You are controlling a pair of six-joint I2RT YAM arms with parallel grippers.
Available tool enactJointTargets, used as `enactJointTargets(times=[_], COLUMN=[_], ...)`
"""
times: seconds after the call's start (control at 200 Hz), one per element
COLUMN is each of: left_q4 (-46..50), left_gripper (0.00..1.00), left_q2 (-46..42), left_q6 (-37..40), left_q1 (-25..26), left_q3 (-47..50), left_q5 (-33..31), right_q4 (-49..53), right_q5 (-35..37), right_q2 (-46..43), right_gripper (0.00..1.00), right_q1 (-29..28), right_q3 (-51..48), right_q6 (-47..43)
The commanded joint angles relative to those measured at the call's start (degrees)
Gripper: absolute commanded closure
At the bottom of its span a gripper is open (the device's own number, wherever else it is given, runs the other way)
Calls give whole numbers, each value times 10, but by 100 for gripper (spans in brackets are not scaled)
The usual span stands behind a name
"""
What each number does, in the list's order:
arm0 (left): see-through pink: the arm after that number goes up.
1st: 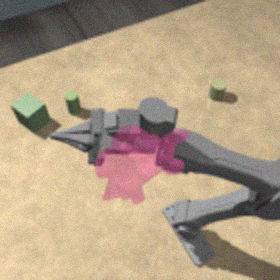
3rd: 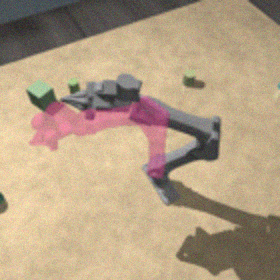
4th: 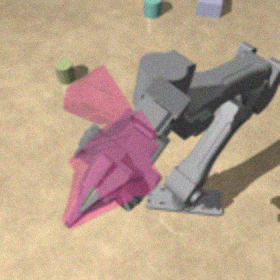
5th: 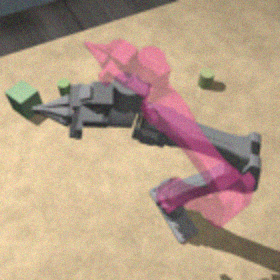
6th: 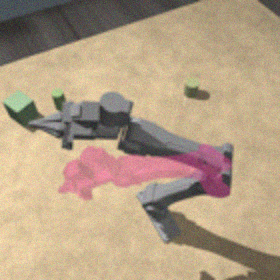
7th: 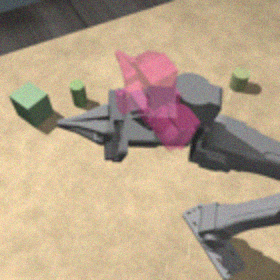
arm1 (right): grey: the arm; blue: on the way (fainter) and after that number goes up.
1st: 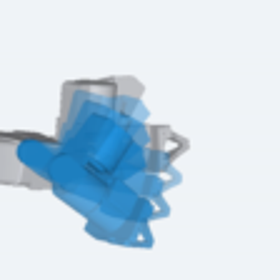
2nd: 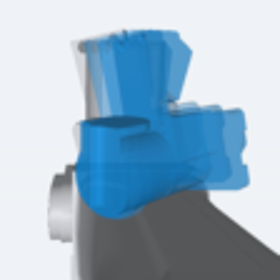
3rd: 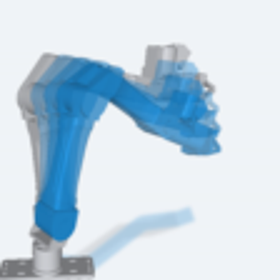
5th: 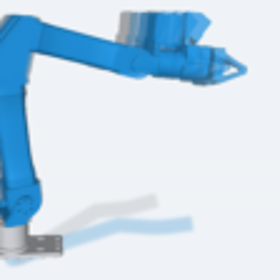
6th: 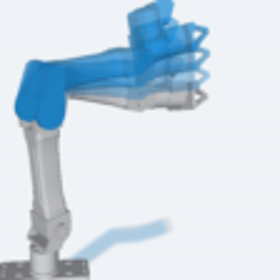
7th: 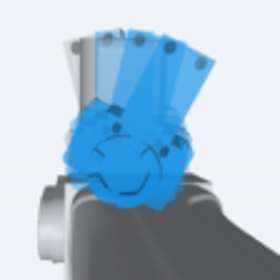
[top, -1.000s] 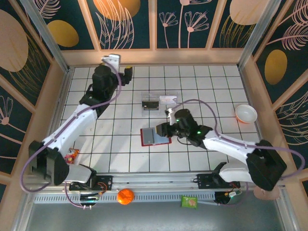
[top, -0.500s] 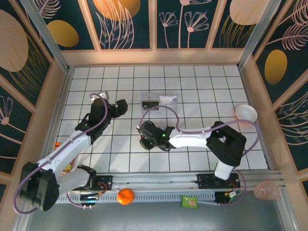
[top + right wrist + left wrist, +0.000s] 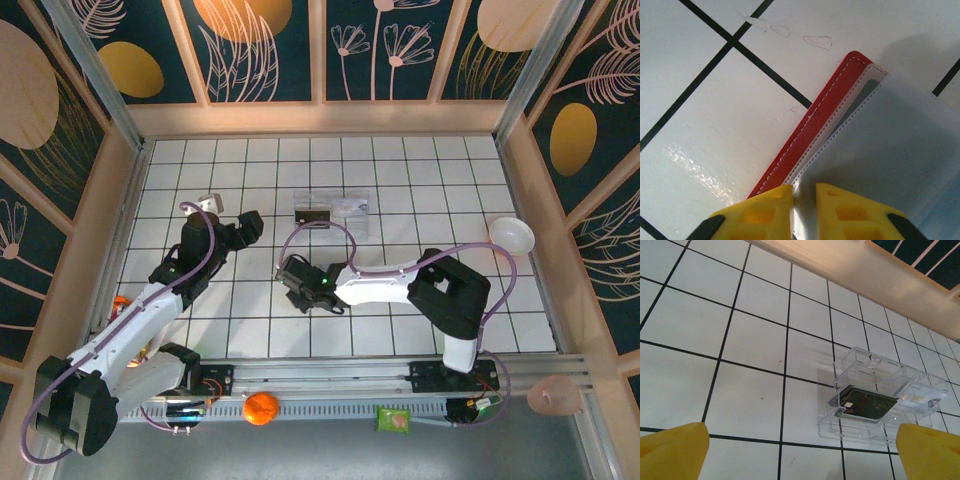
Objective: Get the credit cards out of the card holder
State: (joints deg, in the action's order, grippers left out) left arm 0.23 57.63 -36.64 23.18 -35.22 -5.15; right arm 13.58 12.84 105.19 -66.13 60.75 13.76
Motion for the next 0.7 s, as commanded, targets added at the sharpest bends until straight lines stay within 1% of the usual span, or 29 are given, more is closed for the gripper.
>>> enactJointTargets(times=[0.0, 0.065, 0.15, 0.31, 0.42, 0.47, 0.565, 0.696], left_q4=[-2, -2, -9, -33, -47, -50, -68, -93], left_gripper=[9, 12, 20, 33, 40, 43, 52, 66], left_q2=[7, 12, 24, 47, 60, 70, 97, 131], left_q6=[7, 8, 6, -23, -39, -43, -56, -67], left_q1=[-1, 0, 0, 11, 43, 64, 97, 112], left_q3=[7, 10, 16, 48, 72, 79, 91, 108], left_q5=[41, 58, 91, 147, 162, 163, 178, 200], right_q4=[34, 17, -15, -100, -148, -161, -177, -185], right_q5=[27, 21, 1, -64, -102, -111, -116, -116], right_q2=[10, -3, -23, -72, -106, -117, -130, -140], right_gripper=[88, 91, 100, 100, 100, 100, 100, 100], right_q1=[-1, 2, 9, 30, 48, 52, 59, 62], right_q3=[-3, -9, -23, -65, -99, -110, -125, -138], right_q6=[6, 12, 19, 47, 72, 80, 96, 107])
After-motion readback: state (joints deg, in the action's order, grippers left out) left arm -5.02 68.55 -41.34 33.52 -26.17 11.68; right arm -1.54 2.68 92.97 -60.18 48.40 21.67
